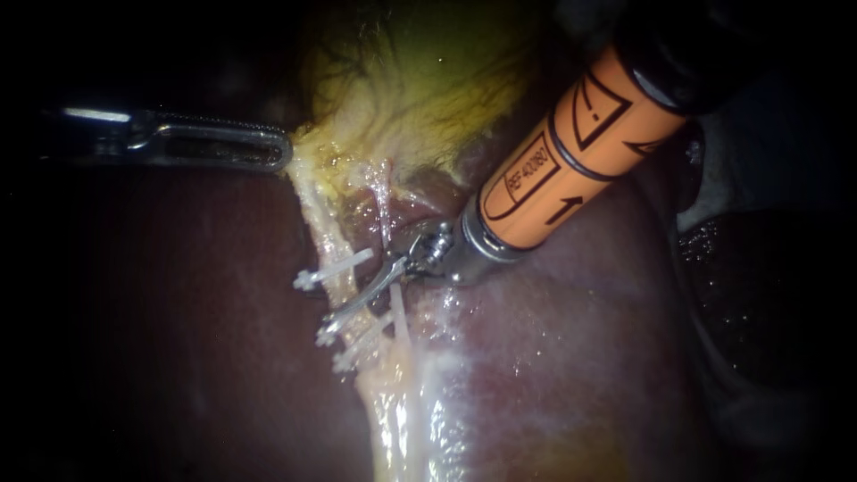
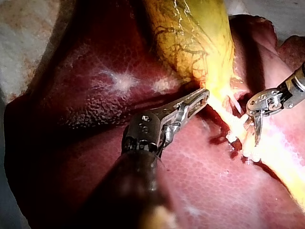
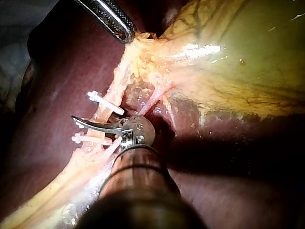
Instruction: Go to the cutting position left tube
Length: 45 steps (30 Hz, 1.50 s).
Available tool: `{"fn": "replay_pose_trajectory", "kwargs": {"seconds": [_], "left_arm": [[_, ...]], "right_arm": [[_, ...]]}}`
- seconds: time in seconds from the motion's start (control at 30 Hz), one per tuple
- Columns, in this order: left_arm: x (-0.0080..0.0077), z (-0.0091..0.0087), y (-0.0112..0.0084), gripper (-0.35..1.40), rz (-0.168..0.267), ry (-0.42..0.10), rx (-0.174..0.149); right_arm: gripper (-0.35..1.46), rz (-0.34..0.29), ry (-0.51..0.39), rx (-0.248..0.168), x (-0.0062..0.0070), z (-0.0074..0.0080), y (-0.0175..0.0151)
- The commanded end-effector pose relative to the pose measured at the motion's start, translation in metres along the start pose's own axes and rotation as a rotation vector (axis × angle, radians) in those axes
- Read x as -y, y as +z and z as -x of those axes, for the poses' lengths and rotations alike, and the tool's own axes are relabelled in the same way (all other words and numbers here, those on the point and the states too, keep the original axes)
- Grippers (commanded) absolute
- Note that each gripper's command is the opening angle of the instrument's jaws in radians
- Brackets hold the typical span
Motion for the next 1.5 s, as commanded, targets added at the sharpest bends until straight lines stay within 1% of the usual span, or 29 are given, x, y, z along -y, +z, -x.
{"fn": "replay_pose_trajectory", "kwargs": {"seconds": [0.03,0.13,0.2,0.27,0.43,0.6,0.73,0.83,0.97,1.1,1.5], "left_arm": [[0.0000,0.0000,0.0000,-0.35,0.000,0.000,0.000],[0.0000,0.0000,0.0000,-0.35,0.000,0.000,0.000],[0.0000,0.0000,0.0000,-0.35,0.000,0.000,0.000],[0.0000,0.0000,0.0000,-0.35,0.000,0.000,0.000],[0.0000,0.0000,0.0000,-0.35,0.000,0.000,0.000],[0.0000,0.0000,0.0000,-0.35,0.000,0.000,0.000],[0.0000,0.0000,0.0000,-0.35,0.000,0.000,0.000],[0.0000,0.0000,0.0000,-0.35,0.000,0.000,0.000],[0.0000,0.0000,0.0000,-0.35,0.000,0.000,0.000],[0.0000,0.0000,0.0000,-0.35,0.000,0.000,0.000],[-0.0001,0.0000,0.0000,-0.35,0.000,0.000,0.000]], "right_arm": [[0.69,0.001,-0.049,-0.006,-0.0001,-0.0001,0.0002],[0.69,-0.003,-0.156,-0.024,-0.0003,-0.0004,0.0006],[0.69,-0.007,-0.210,-0.038,-0.0004,-0.0006,0.0010],[0.69,-0.010,-0.246,-0.056,-0.0004,-0.0008,0.0014],[0.69,0.004,-0.317,-0.070,-0.0003,-0.0012,0.0024],[0.72,0.015,-0.333,-0.077,0.0001,-0.0015,0.0031],[0.72,0.017,-0.329,-0.087,0.0011,-0.0022,0.0033],[0.72,0.019,-0.329,-0.095,0.0022,-0.0033,0.0033],[0.74,0.025,-0.324,-0.112,0.0040,-0.0052,0.0031],[0.74,0.025,-0.329,-0.119,0.0050,-0.0064,0.0030],[0.75,0.027,-0.329,-0.120,0.0048,-0.0064,0.0031]]}}
